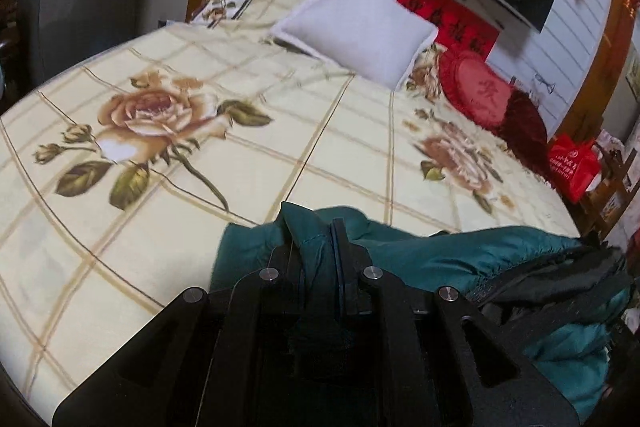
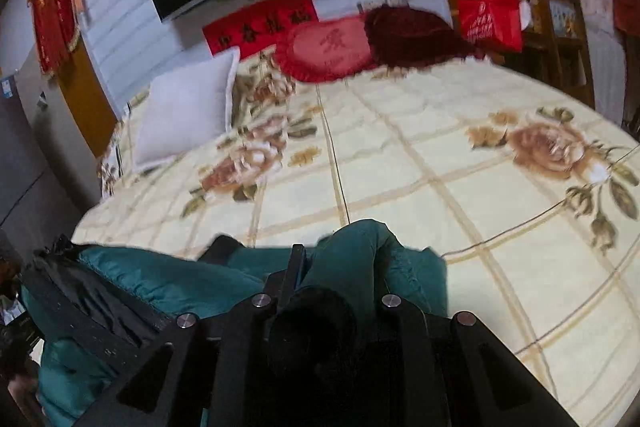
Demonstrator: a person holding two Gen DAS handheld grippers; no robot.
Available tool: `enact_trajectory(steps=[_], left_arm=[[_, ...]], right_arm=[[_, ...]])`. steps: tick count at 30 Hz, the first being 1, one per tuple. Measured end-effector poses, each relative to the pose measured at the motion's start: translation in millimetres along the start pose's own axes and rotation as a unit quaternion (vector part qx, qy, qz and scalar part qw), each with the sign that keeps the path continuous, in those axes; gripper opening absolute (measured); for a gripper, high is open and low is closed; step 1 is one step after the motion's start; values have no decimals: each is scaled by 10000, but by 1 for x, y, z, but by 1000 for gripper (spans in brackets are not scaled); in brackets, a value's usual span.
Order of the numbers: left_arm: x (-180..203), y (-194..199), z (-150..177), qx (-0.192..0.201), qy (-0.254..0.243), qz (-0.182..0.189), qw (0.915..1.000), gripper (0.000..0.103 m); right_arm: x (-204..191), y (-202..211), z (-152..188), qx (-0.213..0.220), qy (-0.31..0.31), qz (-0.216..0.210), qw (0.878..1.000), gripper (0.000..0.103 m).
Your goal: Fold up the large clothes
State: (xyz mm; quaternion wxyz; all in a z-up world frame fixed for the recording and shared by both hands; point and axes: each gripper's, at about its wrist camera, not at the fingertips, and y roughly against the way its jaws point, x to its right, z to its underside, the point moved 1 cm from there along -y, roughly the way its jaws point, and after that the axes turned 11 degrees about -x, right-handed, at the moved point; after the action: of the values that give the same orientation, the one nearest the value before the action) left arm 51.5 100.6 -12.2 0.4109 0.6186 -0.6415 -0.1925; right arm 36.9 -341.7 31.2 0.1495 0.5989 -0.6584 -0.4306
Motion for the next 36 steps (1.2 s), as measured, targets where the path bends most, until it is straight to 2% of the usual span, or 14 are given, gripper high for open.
enact_trajectory(steps=[3, 5, 10, 14, 15, 17, 18, 19, 20, 23, 26, 31, 34, 36], left_arm=[[7, -9, -1, -43, -103, -166, 9998, 12], [5, -15, -2, -181, -79, -127, 9997, 12], [-5, -15, -8, -456, 213, 205, 9985, 16], [-13, -8, -14, -739, 497, 596, 9942, 24], [-15, -5, -15, -799, 576, 716, 9926, 30], [-16, 3, -18, -895, 613, 905, 9900, 44], [-15, 8, -20, -845, 576, 946, 9902, 60], [-15, 14, -20, -733, 546, 887, 9919, 88], [-15, 22, -21, -581, 505, 675, 9947, 100], [-19, 39, -25, -217, 502, 451, 9975, 103], [-16, 44, -26, -171, 472, 430, 9978, 103], [24, 44, -20, -138, -433, 112, 9989, 103], [54, 43, -11, -29, -974, -56, 9952, 103], [75, 44, -5, -10, -1341, 19, 9910, 103]], right_arm=[[-1, -17, -5, -151, 49, 61, 9999, 17], [-1, -26, -8, -310, 76, 28, 9995, 20], [7, -21, -9, -456, -136, -417, 9980, 36], [15, -4, -10, -568, -352, -754, 9949, 43], [19, 3, -10, -539, -483, -924, 9931, 47], [24, 14, -9, -468, -662, -1186, 9896, 67], [27, 22, -9, -354, -779, -1322, 9875, 72], [28, 28, -9, -267, -851, -1377, 9865, 78], [28, 34, -10, -177, -897, -1409, 9858, 78], [24, 51, -13, 18, -801, -1420, 9866, 78], [10, 53, -15, 0, -421, -948, 9946, 78], [-34, 45, -16, -134, 610, -88, 9980, 78], [-56, 41, -18, -254, 853, 27, 9960, 79], [-73, 35, -17, -592, 983, -46, 9934, 78]])
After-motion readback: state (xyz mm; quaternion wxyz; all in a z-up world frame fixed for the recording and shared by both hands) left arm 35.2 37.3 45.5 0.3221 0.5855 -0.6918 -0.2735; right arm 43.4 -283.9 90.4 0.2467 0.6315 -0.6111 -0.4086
